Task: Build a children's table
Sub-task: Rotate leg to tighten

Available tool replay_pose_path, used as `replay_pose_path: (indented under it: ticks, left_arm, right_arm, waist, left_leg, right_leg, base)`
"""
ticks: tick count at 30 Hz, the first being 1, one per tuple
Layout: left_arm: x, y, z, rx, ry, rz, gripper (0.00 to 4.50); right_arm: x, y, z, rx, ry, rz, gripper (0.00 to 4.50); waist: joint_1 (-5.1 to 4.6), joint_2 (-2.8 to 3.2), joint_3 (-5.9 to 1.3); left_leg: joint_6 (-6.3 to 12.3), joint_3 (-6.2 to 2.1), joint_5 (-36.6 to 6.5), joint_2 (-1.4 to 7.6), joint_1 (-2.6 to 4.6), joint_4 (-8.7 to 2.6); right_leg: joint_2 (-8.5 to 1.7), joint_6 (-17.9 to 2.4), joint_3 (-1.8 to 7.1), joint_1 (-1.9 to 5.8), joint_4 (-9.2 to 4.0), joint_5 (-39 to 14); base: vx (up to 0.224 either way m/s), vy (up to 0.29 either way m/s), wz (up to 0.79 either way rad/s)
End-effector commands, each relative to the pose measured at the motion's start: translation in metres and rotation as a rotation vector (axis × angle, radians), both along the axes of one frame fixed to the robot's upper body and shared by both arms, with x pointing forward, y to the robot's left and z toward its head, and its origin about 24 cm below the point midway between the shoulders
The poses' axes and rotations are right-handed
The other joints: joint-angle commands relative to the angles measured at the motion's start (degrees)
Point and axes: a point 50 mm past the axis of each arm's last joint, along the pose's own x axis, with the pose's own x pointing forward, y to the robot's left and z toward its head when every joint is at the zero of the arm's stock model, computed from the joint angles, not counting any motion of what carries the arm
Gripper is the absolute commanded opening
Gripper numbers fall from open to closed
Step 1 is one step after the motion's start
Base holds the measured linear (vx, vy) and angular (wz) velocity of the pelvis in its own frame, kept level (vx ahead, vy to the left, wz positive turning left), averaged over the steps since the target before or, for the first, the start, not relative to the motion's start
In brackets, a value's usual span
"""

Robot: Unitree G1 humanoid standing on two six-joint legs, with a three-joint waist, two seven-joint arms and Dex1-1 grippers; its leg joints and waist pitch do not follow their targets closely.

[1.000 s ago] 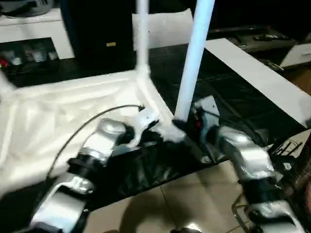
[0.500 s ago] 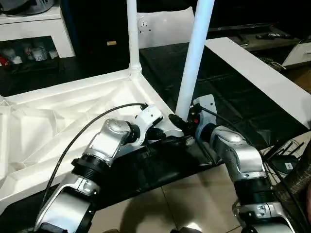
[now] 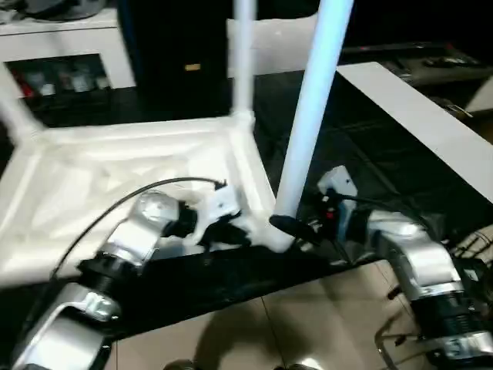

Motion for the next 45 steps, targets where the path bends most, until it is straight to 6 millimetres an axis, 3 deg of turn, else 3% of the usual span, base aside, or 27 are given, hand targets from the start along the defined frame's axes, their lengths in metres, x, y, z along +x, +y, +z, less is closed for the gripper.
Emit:
replay_pose_path:
  ticks: [1, 6, 10, 15, 21, 23, 32, 37, 41, 45]
  left_arm:
    - [-0.005, -0.011, 0.009, -0.003, -0.015, -0.158, 0.00]
    - [-0.008, -0.008, 0.010, 0.027, 0.004, -0.266, 0.00]
    - [-0.009, -0.010, 0.011, 0.041, 0.003, -0.329, 0.00]
    - [-0.011, -0.011, 0.011, 0.051, 0.010, -0.382, 0.00]
    - [-0.011, -0.012, 0.011, 0.056, 0.009, -0.398, 0.00]
    - [-0.011, -0.012, 0.010, 0.059, 0.009, -0.404, 0.00]
    - [-0.009, -0.012, 0.010, 0.062, 0.005, -0.404, 0.00]
    - [-0.007, -0.011, 0.011, 0.054, 0.003, -0.377, 0.00]
    - [0.000, -0.008, 0.011, 0.016, -0.001, -0.223, 0.00]
    - [0.007, -0.008, 0.011, -0.009, -0.016, -0.084, 0.00]
  right_arm:
    - [-0.005, 0.000, 0.009, 0.014, -0.015, 0.114, 4.48]
    - [-0.015, -0.004, 0.008, 0.000, 0.041, 0.277, 4.31]
    - [-0.019, -0.006, 0.004, -0.049, 0.078, 0.364, 4.00]
    - [-0.020, -0.004, 0.004, -0.084, 0.081, 0.437, 3.57]
    - [-0.019, -0.001, 0.006, -0.078, 0.094, 0.478, 3.11]
    - [-0.020, 0.002, 0.006, -0.069, 0.113, 0.503, 2.74]
    - [-0.021, 0.006, 0.004, -0.060, 0.129, 0.527, 2.11]
    - [-0.022, 0.008, 0.004, -0.036, 0.134, 0.515, 2.04]
    - [-0.016, 0.017, 0.002, 0.014, 0.101, 0.353, 2.04]
    - [-0.009, 0.024, -0.002, 0.023, 0.074, 0.211, 2.01]
  waist:
    - [-0.16, -0.05, -3.55]
    - [0.72, -0.13, -3.73]
    - [0.91, -0.21, -3.59]
    - [0.97, -0.32, -3.73]
    - [1.08, -0.34, -3.81]
    - [1.06, -0.43, -3.74]
    - [1.13, -0.43, -3.75]
    - [1.16, -0.30, -3.77]
    - [1.00, -0.02, -3.64]
    - [0.16, -0.03, -3.42]
  left_leg:
    - [2.84, -0.27, -10.1, 2.34, 0.43, -3.94]
    - [3.33, -0.18, -8.3, 2.36, 0.24, -3.78]
    - [2.94, -0.20, -9.1, 2.30, 0.18, -3.78]
    - [2.70, -0.24, -8.8, 2.32, 0.15, -3.74]
    - [3.04, -0.23, -8.1, 2.30, 0.02, -3.64]
    - [3.00, -0.19, -8.4, 2.29, 0.14, -3.63]
    - [2.60, -0.25, -8.6, 2.30, 0.09, -3.68]
    - [2.51, -0.28, -8.6, 2.29, 0.09, -3.68]
    - [1.64, -0.37, -9.8, 2.24, 0.19, -3.80]
    - [0.29, -0.48, -11.6, 2.04, 0.27, -4.00]
  right_leg:
    - [-4.17, -10.3, 3.53, 3.17, -4.67, -14.6]
    - [-4.10, -11.1, 3.45, 3.35, -4.15, -11.8]
    - [-4.22, -10.1, 3.39, 3.30, -4.55, -15.1]
    - [-4.20, -9.8, 3.36, 3.25, -4.49, -15.5]
    - [-4.11, -10.4, 3.32, 3.37, -4.22, -13.6]
    - [-4.10, -10.2, 3.30, 3.26, -4.33, -14.7]
    - [-4.15, -9.6, 3.31, 3.30, -4.43, -15.8]
    - [-4.14, -9.5, 3.30, 3.30, -4.42, -15.7]
    - [-4.17, -9.2, 3.25, 3.20, -4.62, -17.4]
    - [-4.08, -7.7, 3.17, 3.06, -5.12, -21.9]
  base:
    - [0.000, 0.000, 0.00]
    - [0.000, 0.000, 0.00]
    - [0.000, 0.000, 0.00]
    - [0.000, 0.000, 0.00]
    - [0.000, 0.000, 0.00]
    - [0.000, 0.000, 0.00]
    - [0.000, 0.000, 0.00]
    - [0.000, 0.000, 0.00]
    - [0.000, 0.000, 0.00]
    - [0.000, 0.000, 0.00]
